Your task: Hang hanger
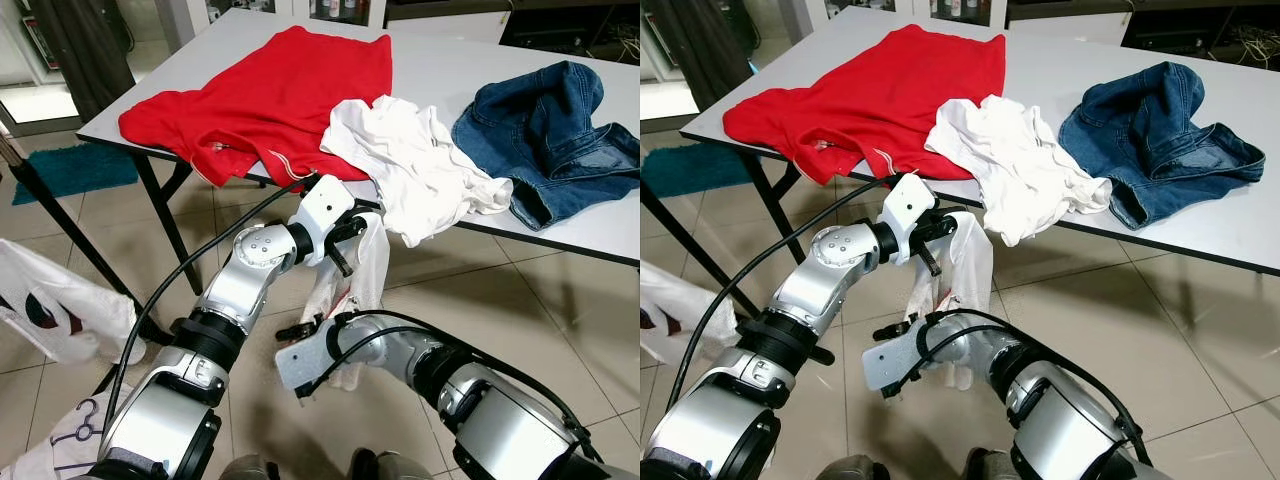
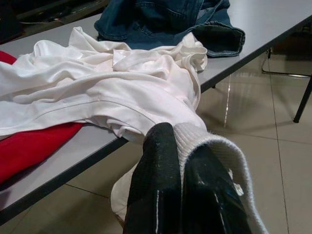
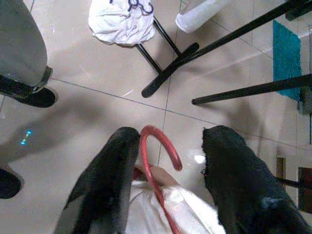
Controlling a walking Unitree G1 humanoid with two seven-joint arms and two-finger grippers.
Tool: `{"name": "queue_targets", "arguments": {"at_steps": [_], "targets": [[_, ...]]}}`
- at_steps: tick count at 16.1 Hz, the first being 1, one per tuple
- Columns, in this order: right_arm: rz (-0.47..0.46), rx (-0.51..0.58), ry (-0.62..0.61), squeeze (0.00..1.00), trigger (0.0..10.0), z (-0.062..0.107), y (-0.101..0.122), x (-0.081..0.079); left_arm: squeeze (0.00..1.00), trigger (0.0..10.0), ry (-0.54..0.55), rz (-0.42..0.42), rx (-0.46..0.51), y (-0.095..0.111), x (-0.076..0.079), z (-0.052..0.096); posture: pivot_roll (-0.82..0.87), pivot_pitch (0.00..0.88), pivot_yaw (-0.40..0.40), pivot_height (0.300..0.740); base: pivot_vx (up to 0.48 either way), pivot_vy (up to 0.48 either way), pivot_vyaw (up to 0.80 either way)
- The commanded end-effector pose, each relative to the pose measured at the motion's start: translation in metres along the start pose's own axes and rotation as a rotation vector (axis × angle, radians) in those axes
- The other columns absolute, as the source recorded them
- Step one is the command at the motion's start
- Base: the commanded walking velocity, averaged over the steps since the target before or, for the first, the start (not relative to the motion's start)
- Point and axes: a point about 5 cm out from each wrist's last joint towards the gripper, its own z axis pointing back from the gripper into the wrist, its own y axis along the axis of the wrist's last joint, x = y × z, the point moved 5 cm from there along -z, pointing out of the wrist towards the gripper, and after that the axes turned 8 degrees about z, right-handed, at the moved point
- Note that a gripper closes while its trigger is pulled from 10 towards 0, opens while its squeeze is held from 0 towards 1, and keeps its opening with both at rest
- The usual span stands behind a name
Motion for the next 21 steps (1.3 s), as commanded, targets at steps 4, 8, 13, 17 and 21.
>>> {"name": "queue_targets", "arguments": {"at_steps": [4,8,13,17,21], "targets": [[0.035,-0.027,0.000,0.09,10.0,-0.005,0.001,-0.004,0.00,10.0,-0.029,-0.034,0.020,0.009,0.008,-0.003,0.09,0.042,0.011,0.740,0.000,0.000,0.00],[0.051,-0.047,0.049,0.20,10.0,-0.006,-0.002,-0.014,0.00,10.0,-0.036,-0.034,0.018,0.008,0.011,-0.004,0.09,0.044,0.011,0.740,0.000,0.000,0.00],[0.056,-0.066,0.075,0.40,10.0,-0.006,-0.006,-0.019,0.00,10.0,-0.038,-0.034,0.016,0.007,0.012,-0.004,0.10,0.046,0.009,0.740,0.000,0.000,0.00],[0.062,-0.073,0.085,0.38,10.0,-0.005,-0.008,-0.020,0.00,10.0,-0.043,-0.036,0.017,0.008,0.013,-0.005,0.10,0.045,0.006,0.740,0.000,0.000,0.00],[0.054,-0.089,0.072,0.37,10.0,-0.008,-0.007,-0.021,0.00,10.0,-0.050,-0.035,0.019,0.008,0.017,-0.006,0.10,0.045,0.005,0.740,0.000,0.000,0.00]]}}
